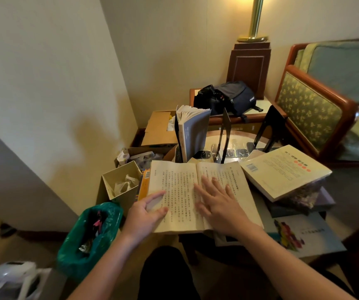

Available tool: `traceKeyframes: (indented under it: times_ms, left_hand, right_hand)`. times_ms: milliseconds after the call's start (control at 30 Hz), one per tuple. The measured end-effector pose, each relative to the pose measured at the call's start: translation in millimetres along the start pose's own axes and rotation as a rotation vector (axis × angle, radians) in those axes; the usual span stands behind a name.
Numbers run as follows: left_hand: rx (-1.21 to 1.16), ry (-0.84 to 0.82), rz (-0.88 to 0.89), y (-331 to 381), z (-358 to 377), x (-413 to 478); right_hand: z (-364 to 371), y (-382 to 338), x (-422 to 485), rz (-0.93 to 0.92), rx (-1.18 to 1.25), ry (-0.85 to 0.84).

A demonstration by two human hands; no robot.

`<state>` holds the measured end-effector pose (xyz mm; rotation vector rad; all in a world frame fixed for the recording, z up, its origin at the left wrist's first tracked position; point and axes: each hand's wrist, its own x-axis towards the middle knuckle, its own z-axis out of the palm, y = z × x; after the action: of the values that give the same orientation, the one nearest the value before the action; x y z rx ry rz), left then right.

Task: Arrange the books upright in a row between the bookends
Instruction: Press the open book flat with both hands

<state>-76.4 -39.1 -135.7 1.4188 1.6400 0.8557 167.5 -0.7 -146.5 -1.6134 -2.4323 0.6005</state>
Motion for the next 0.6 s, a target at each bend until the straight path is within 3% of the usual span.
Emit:
traceKeyframes:
  times_ms: [233, 500, 600]
  left_hand:
    - [-0.035, 0.022, -0.02, 4, -2, 3]
    - [-0.055, 0.006, 0.001, 22, 3, -4]
    - [-0.045, -0.002, -0.009, 32, -2, -7]
  right_hand:
    - [-14, 26, -45, 0.369, 0.089, 0.304]
    - [-30, 29, -57, 0.457, 0.552, 0.383]
    - [-44, 28, -57, 0.438, 0.759, 0.33]
